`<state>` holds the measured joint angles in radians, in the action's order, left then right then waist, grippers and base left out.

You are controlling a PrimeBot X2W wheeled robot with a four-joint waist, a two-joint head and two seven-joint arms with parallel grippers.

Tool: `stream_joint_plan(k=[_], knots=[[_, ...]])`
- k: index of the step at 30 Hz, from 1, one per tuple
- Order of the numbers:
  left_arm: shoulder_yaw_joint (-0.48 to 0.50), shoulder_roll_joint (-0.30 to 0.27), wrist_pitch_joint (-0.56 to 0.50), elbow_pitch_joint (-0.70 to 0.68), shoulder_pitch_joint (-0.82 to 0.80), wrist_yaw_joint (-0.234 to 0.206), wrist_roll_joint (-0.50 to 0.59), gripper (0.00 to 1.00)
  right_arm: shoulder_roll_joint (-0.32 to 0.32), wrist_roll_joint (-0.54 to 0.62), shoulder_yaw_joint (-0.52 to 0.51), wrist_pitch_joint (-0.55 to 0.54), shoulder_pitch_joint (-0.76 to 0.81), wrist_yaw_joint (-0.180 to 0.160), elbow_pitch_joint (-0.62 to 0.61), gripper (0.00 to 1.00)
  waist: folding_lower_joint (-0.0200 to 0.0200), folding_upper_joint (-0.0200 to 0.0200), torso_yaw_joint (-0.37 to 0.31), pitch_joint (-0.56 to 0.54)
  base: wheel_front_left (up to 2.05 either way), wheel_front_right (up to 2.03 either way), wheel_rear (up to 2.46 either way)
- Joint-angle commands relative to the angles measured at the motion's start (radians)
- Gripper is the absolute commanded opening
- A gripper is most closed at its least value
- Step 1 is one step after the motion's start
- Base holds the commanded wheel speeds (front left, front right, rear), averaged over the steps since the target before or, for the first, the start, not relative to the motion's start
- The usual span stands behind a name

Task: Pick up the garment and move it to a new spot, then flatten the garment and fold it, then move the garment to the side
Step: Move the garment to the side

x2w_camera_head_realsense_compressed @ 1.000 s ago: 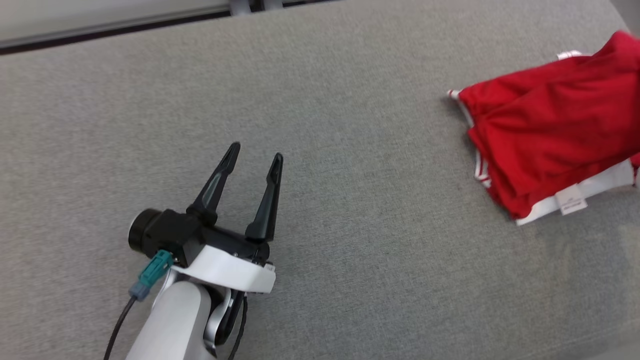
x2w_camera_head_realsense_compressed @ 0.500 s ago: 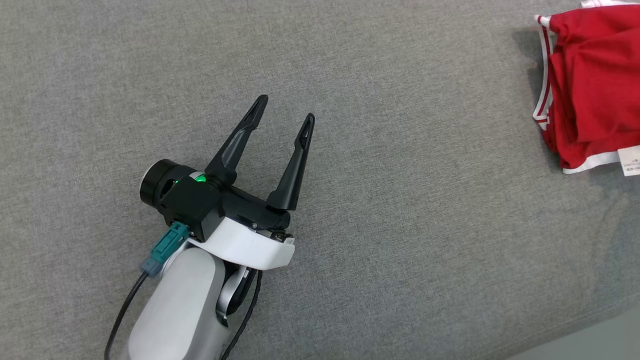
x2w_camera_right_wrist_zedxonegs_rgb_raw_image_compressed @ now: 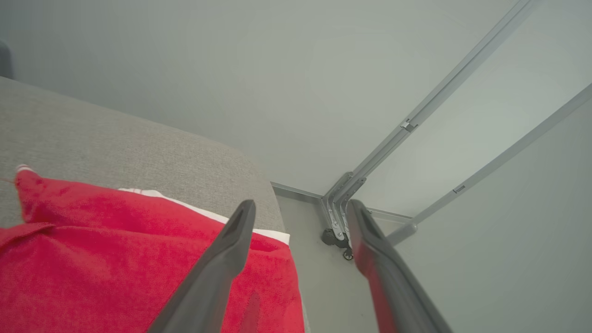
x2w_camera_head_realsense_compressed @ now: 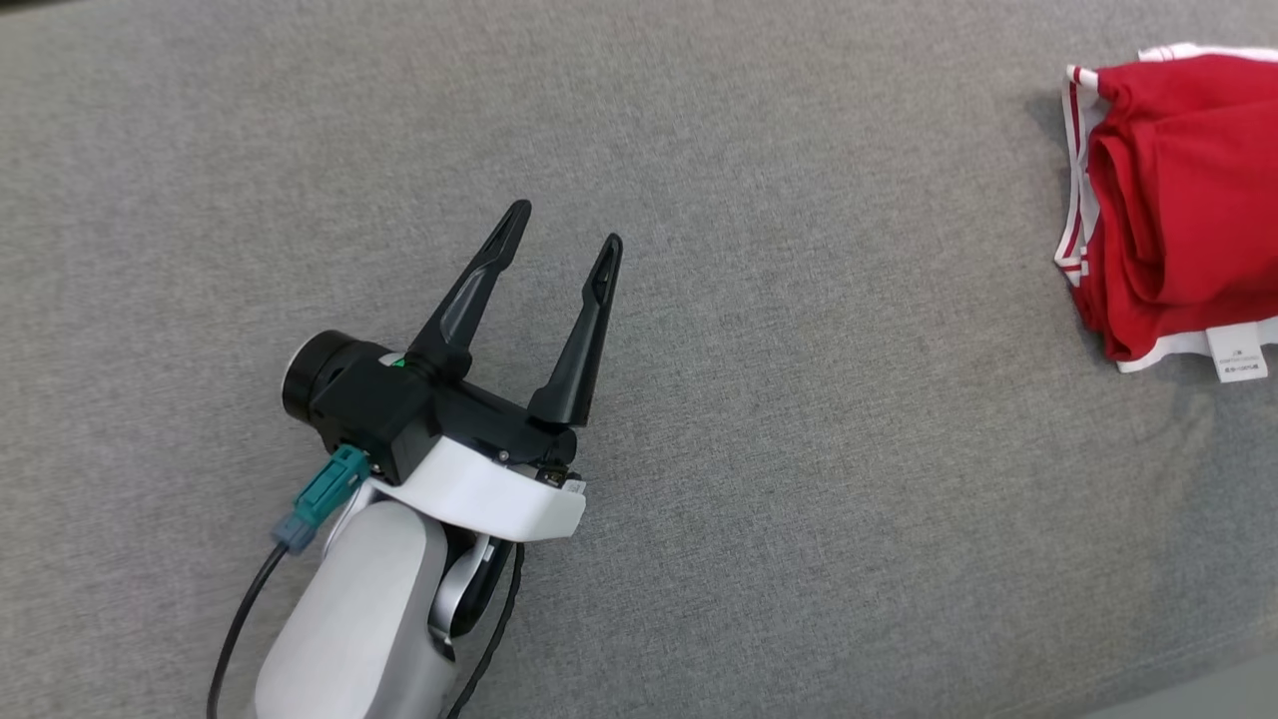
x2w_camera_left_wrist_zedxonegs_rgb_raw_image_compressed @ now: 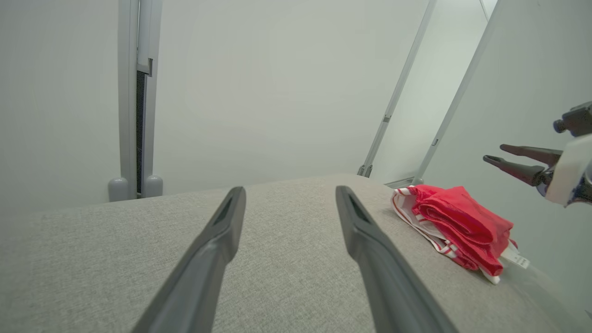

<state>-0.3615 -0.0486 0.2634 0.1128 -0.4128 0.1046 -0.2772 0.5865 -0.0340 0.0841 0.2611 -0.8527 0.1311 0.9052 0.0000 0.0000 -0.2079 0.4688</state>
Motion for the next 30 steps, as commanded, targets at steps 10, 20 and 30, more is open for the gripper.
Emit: stream_joint_plan(k=[10, 20, 30], knots=[[0.044, -0.004, 0.001, -0.026, 0.11, -0.04, -0.066, 1.0, -0.124, -0.106, 0.036, 0.005, 0.185, -0.001, -0.267, 1.0, 0.0, 0.0, 0.125, -0.222, 0.0, 0.0, 0.0], [0.113, -0.004, 0.001, -0.003, 0.226, -0.072, -0.08, 1.0, -0.244, -0.17, 0.022, 0.005, 0.397, -0.001, -0.441, 1.0, 0.0, 0.0, 0.218, -0.344, 0.0, 0.0, 0.0], [0.161, -0.003, 0.001, 0.048, 0.327, -0.102, -0.002, 1.0, -0.382, -0.141, 0.004, 0.005, 0.611, -0.001, -0.583, 1.0, 0.0, 0.0, 0.263, -0.413, 0.0, 0.0, 0.0]])
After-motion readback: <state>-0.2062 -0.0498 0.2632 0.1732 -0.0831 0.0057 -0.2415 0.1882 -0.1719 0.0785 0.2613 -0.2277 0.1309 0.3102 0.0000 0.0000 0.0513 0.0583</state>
